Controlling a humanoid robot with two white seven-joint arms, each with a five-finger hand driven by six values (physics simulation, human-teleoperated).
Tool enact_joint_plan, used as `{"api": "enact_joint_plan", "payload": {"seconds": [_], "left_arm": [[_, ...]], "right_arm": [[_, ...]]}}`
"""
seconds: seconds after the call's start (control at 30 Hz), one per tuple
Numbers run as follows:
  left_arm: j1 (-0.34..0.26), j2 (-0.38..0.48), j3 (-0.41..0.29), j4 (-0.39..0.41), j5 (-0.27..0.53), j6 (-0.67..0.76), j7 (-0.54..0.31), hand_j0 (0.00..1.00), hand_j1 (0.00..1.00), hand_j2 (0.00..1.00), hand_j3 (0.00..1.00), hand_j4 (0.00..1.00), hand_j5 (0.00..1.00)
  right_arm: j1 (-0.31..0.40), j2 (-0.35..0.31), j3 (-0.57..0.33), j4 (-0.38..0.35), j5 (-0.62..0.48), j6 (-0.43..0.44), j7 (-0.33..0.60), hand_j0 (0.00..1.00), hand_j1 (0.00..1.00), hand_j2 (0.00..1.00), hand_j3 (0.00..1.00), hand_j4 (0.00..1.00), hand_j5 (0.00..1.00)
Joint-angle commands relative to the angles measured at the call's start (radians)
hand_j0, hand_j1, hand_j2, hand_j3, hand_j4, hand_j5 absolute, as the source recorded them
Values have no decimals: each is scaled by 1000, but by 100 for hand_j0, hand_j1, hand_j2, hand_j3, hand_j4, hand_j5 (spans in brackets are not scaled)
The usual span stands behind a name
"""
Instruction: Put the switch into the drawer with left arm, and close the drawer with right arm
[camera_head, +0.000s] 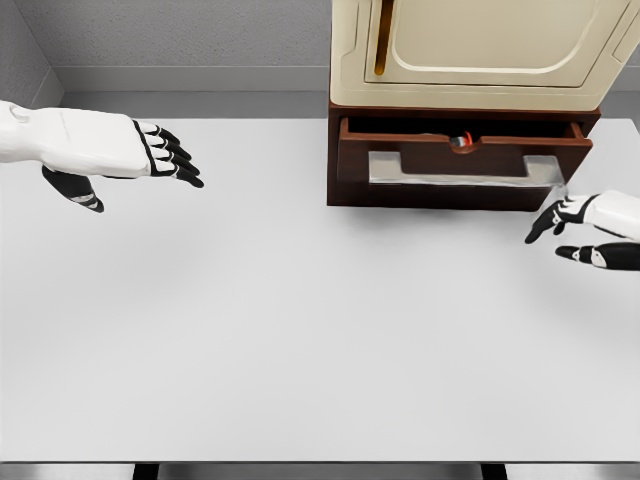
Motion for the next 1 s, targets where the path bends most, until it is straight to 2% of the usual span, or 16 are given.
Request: {"api": "enact_joint_plan", "payload": {"seconds": [0.0,0.2,0.4,0.6,0.73,0.97], "left_arm": [[0,1,1,0,4,2,0,100,100,100,100,100,100],[0,1,1,0,4,2,0,100,100,100,100,100,100],[0,1,1,0,4,2,0,100,100,100,100,100,100],[0,1,1,0,3,2,0,100,100,100,100,100,100],[2,1,1,0,4,2,0,100,100,100,100,100,100],[0,1,1,0,4,2,0,100,100,100,100,100,100]], "right_arm": [[-3,4,3,9,15,-5,2,61,61,61,61,61,61],[-158,61,121,9,15,-5,2,61,61,61,61,61,61],[-241,97,198,49,19,-5,2,61,61,61,61,61,61],[-293,128,250,130,45,-5,2,61,61,61,61,61,61],[-327,162,253,187,45,-5,2,61,61,61,61,61,61],[-344,170,253,218,45,-5,2,61,61,61,61,61,61]]}}
